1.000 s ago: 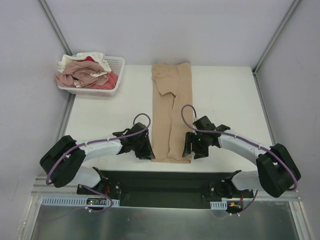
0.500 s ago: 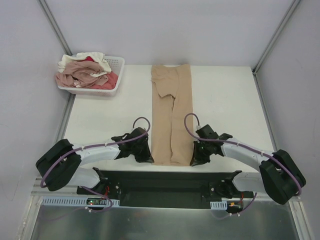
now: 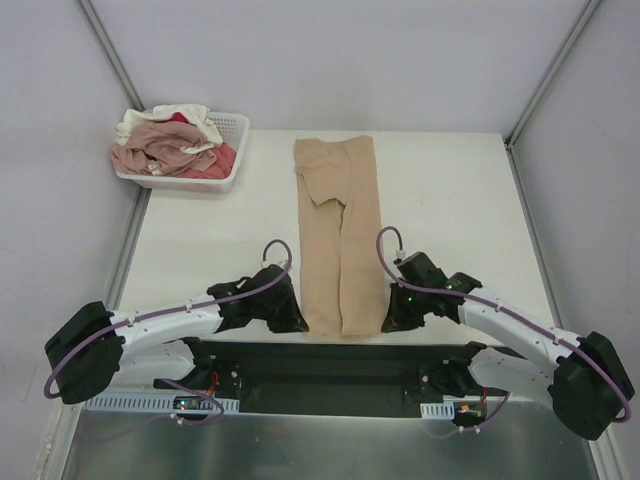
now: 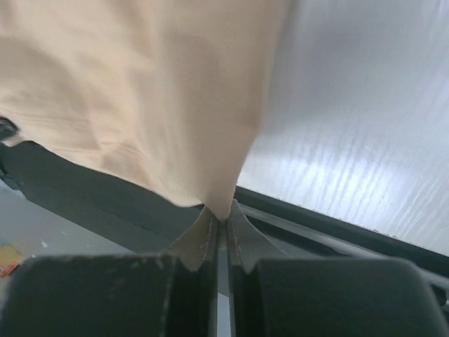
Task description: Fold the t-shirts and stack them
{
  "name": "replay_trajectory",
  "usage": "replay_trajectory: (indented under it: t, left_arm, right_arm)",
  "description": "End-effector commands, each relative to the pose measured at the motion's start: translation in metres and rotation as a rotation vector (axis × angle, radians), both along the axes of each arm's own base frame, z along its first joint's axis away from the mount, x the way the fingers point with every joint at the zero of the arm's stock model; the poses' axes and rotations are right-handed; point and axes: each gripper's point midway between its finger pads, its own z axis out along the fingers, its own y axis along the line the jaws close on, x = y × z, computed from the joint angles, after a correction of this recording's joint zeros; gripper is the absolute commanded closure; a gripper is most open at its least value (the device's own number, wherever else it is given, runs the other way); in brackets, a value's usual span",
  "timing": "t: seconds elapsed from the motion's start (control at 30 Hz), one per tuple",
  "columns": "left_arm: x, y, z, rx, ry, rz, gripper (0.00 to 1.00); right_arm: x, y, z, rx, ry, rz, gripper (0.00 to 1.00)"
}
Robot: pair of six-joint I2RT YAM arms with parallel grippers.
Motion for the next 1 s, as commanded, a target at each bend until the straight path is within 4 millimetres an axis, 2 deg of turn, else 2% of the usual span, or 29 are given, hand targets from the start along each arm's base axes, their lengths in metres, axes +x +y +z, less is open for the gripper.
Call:
replay_trajectory:
  t: [0.0,0.03,0.1,0.13,0.17,0.23,0.27,0.3,0.33,0.37,0.4,0.43,0.47,0.5,0.57,0.6,0.67,0.7,0.73,0.83,0.87,0.93,0.97]
  left_arm:
    - [0.038,-0.014,0.04,-0.037,-0.148,0.022,1.0]
    - [0.043,-0.014,0.043,-0.04,-0.156,0.031,1.0]
    - [0.06,-0.014,0.055,-0.057,-0.18,0.045,1.0]
    - [0.075,-0.009,0.06,-0.063,-0.19,0.084,1.0]
    - [0.086,-0.012,0.074,-0.084,-0.217,0.092,1.0]
    - [0.106,-0.008,0.082,-0.079,-0.252,0.1,1.0]
    - [0.117,-0.01,0.097,-0.096,-0.286,0.102,1.0]
    - [0.124,-0.011,0.096,-0.088,-0.289,0.08,1.0]
    - [0.138,-0.011,0.109,-0.1,-0.317,0.089,1.0]
    - [0.145,-0.01,0.111,-0.099,-0.322,0.086,1.0]
    - [0.15,-0.012,0.105,-0.091,-0.307,0.067,1.0]
    - [0.16,-0.016,0.116,-0.106,-0.325,0.064,1.0]
    - [0.17,-0.013,0.115,-0.096,-0.331,0.068,1.0]
    - [0.177,-0.014,0.108,-0.085,-0.313,0.065,1.0]
    - [0.194,-0.017,0.117,-0.104,-0.322,0.063,1.0]
    - [0.2,-0.018,0.11,-0.09,-0.308,0.059,1.0]
    - [0.214,-0.019,0.116,-0.087,-0.338,0.046,1.0]
    - [0.222,-0.014,0.11,-0.067,-0.332,0.06,1.0]
    - [0.229,-0.013,0.114,-0.063,-0.345,0.07,1.0]
    - [0.25,-0.005,0.114,-0.047,-0.361,0.098,1.0]
    - [0.254,-0.004,0.108,-0.037,-0.351,0.094,1.0]
    - [0.264,-0.004,0.11,-0.041,-0.361,0.092,1.0]
    - [0.268,-0.004,0.103,-0.032,-0.349,0.084,1.0]
  right_arm:
    - [0.038,0.004,0.04,-0.035,-0.163,0.004,0.99]
    - [0.049,0.01,0.055,-0.035,-0.194,0.007,0.99]
    - [0.067,0.01,0.066,-0.073,-0.254,0.012,0.99]
    - [0.08,0.015,0.078,-0.079,-0.277,0.014,0.99]
    - [0.088,0.018,0.085,-0.084,-0.3,0.023,0.99]
    - [0.105,0.022,0.088,-0.101,-0.302,0.018,0.99]
    - [0.119,0.029,0.104,-0.085,-0.337,0.019,0.99]
    - [0.126,0.031,0.106,-0.086,-0.338,0.018,0.99]
    - [0.136,0.033,0.104,-0.096,-0.326,0.012,0.99]
    - [0.146,0.038,0.114,-0.081,-0.347,0.007,0.99]
    - [0.152,0.04,0.116,-0.078,-0.351,0.015,0.99]
    - [0.161,0.039,0.112,-0.089,-0.338,0.006,0.99]
    - [0.171,0.042,0.12,-0.079,-0.355,0.001,0.99]
    - [0.176,0.042,0.121,-0.077,-0.355,0.002,0.99]
    - [0.191,0.042,0.119,-0.076,-0.352,-0.01,0.99]
    - [0.199,0.044,0.123,-0.067,-0.365,-0.012,0.99]
    - [0.214,0.042,0.119,-0.072,-0.353,-0.024,0.99]
    - [0.221,0.045,0.125,-0.053,-0.362,-0.024,0.99]
    - [0.228,0.043,0.118,-0.06,-0.347,-0.022,0.99]
    - [0.244,0.043,0.114,-0.055,-0.339,-0.02,0.99]
    - [0.248,0.044,0.112,-0.051,-0.332,-0.015,0.99]
    - [0.26,0.044,0.105,-0.05,-0.315,-0.019,0.99]
    - [0.264,0.045,0.104,-0.046,-0.311,-0.021,0.98]
